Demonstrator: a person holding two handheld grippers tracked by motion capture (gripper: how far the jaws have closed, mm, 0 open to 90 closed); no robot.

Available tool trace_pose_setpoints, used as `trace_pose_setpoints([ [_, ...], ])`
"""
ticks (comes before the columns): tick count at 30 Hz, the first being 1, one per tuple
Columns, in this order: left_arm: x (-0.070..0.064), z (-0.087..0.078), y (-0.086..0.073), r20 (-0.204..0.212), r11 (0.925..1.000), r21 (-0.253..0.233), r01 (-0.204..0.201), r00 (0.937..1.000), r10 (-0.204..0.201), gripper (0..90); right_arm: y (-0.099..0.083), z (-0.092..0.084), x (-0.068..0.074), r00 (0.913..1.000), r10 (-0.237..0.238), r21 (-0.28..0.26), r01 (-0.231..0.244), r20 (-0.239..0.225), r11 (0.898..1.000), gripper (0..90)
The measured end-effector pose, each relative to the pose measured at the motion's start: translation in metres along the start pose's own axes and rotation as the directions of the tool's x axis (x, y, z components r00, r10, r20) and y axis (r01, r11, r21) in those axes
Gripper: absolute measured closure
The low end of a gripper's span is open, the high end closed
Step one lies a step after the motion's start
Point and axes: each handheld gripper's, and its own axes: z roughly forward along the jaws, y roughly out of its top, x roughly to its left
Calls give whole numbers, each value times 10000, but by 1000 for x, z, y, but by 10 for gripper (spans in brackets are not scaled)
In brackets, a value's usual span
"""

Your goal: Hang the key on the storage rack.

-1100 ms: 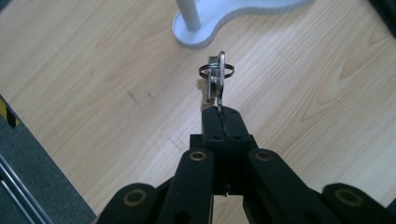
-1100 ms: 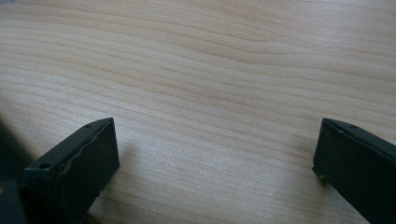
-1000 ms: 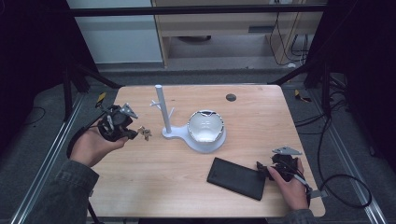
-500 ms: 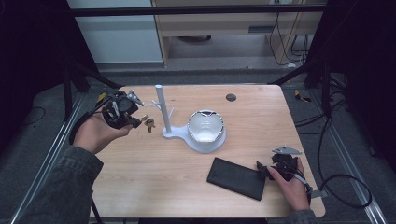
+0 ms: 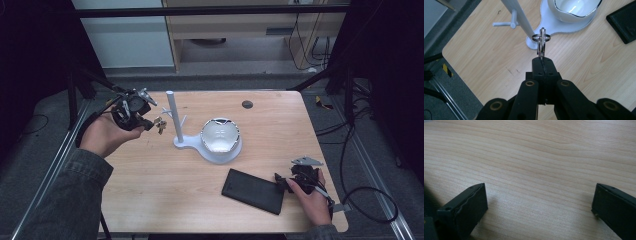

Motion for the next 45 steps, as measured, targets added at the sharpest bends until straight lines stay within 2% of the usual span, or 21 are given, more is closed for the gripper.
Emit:
trace_pose_setpoints([
  [9,4,4,4,-74,9998,155,84,9999,-82,900,0,0,0,10000,9,0,-9,15,10000,4],
  [18,14,8,9,-54,9992,269,294,9996,-293,900,0,0,0,10000,8,2,-9,9,10000,3],
  [35,19,9,15,-245,9985,450,316,9992,-306,900,0,0,0,10000,0,4,0,11,10000,3],
  [45,25,18,19,-317,9965,744,393,9988,-370,900,0,0,0,10000,5,-19,-5,3,10000,3],
])
